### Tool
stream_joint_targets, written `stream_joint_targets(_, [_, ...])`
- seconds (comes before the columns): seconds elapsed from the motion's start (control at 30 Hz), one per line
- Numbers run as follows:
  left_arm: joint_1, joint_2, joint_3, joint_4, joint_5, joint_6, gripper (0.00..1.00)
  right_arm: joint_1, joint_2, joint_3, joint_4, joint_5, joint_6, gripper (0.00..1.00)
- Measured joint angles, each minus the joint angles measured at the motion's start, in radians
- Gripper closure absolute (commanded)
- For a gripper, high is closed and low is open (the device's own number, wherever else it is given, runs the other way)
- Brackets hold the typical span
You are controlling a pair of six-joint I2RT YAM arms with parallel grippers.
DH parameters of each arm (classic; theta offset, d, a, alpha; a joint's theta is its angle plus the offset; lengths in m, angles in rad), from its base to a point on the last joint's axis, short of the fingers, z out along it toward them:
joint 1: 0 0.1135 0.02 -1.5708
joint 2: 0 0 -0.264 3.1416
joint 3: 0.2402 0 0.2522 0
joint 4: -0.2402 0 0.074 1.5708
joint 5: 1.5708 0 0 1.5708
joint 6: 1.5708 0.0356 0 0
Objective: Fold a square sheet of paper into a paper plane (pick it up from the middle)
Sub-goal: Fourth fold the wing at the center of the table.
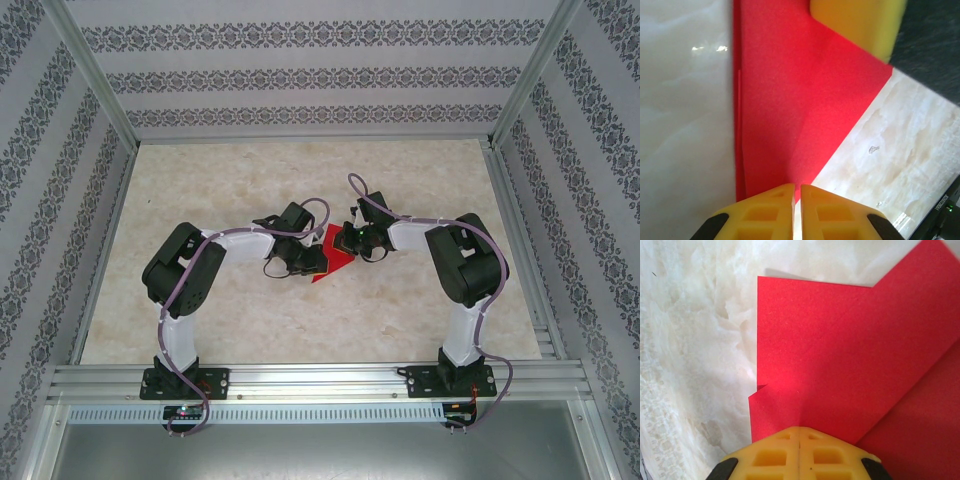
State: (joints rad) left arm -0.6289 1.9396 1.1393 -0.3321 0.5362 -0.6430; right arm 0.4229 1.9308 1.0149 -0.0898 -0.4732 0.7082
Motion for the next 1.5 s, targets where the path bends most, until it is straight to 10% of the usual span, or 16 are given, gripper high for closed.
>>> stream_joint_targets(1.5, [0.060,-0.189,-0.199,0.077,0.073,0.002,0.94,0.000,0.008,0.013,-0.019,-0.006,-0.022,0.97])
